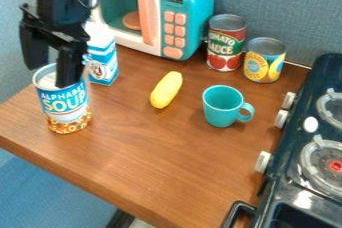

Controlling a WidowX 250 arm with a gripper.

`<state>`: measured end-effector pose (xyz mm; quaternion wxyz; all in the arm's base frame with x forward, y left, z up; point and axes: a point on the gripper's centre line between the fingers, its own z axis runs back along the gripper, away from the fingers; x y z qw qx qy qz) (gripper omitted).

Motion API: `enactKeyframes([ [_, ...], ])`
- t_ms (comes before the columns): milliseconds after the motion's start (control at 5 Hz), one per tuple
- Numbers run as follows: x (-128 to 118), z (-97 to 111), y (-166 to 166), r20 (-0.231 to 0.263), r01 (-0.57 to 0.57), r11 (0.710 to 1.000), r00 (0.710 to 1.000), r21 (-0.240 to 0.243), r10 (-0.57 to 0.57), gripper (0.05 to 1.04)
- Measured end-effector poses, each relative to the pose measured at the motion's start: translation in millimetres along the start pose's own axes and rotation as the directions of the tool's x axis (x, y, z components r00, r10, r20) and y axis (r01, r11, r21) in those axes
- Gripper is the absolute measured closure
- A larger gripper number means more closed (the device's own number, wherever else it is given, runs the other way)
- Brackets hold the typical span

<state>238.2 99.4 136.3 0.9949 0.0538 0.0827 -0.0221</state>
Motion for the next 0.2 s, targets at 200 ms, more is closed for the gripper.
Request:
enactKeyframes([
  [200,5.6,4.2,15.5,0.076,0.073,0.997,0.995,-0.017,-0.071,0.083],
])
